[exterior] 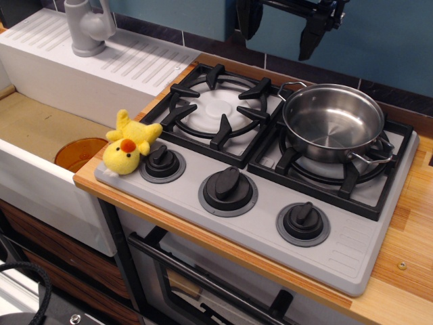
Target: Put pan on stove and put stuffedduck in pan
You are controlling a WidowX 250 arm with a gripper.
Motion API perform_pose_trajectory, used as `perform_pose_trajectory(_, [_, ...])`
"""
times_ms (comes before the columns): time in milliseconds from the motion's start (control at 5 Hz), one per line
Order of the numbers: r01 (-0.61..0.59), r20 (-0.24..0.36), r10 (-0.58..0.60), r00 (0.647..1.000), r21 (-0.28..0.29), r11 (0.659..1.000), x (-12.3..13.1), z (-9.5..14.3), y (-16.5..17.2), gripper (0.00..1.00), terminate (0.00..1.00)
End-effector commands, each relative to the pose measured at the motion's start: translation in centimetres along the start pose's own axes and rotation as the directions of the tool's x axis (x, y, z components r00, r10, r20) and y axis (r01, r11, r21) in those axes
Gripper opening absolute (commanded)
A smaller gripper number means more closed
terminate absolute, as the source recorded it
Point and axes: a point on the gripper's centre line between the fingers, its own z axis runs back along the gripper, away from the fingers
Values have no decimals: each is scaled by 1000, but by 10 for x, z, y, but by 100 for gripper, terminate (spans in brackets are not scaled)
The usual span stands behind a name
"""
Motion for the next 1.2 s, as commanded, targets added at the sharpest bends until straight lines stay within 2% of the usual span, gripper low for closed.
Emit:
perform_pose_trajectory(0, [0, 0, 0, 1000, 0, 1000, 0, 0, 0, 100, 0])
perform_pose_trajectory(400, [-12, 75, 11, 997, 14, 1000, 11, -24, -7, 100, 0])
perform_pose_trajectory(800, [18, 96, -21, 995, 29, 999, 18, -41, -2, 100, 0])
perform_pose_trajectory(1000, [15, 89, -18, 996, 35, 999, 8, -46, 0, 100, 0])
